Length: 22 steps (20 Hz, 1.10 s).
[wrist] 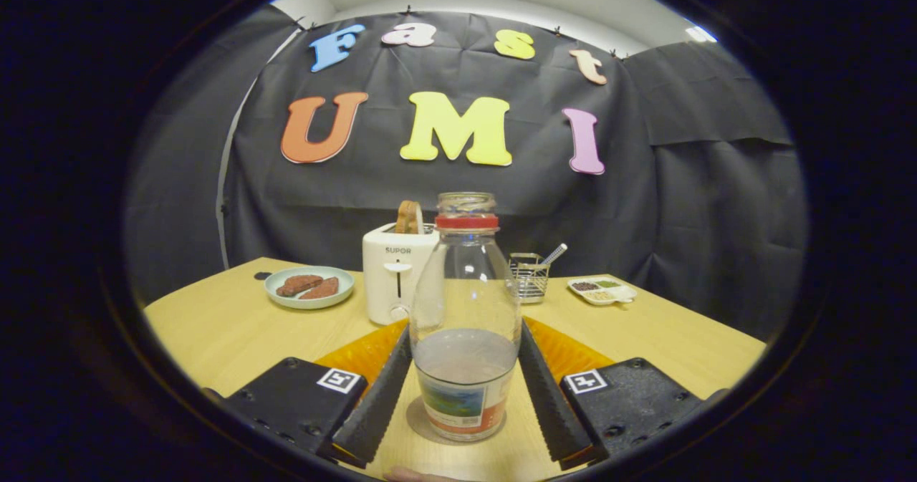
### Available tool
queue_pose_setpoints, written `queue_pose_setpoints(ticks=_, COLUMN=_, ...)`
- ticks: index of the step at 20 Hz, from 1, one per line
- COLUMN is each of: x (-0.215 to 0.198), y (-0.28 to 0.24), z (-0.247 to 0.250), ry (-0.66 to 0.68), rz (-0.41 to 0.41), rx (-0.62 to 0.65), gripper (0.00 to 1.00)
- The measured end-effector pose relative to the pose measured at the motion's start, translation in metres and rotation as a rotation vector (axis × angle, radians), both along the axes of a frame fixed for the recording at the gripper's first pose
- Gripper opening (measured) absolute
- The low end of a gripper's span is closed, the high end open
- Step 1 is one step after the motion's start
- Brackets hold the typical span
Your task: Take the bottle from table, then pour the juice into the cup, finally place the bottle on the coaster
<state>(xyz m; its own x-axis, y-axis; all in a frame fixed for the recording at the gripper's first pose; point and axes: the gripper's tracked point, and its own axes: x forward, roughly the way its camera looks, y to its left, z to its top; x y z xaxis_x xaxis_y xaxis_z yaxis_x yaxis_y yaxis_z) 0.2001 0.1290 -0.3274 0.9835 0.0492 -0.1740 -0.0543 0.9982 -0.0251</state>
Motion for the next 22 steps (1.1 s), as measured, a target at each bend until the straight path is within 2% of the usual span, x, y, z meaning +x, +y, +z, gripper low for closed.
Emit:
queue_pose_setpoints(ticks=2, x=-0.001, y=0.001, z=0.001, ry=0.004, rz=0.004, rx=0.017, gripper=0.91)
queue_pose_setpoints(ticks=4, x=-0.004, y=-0.001, z=0.005, ry=0.002, rz=0.001, rx=0.012, gripper=1.00)
queue_pose_setpoints(ticks=12, x=-0.028, y=-0.008, z=0.038, ry=-0.027, rz=0.020, rx=0.013, gripper=1.00)
queue_pose_setpoints(ticks=22, x=-0.087, y=-0.043, z=0.133, ry=-0.086, rz=-0.051, rx=-0.039, gripper=1.00)
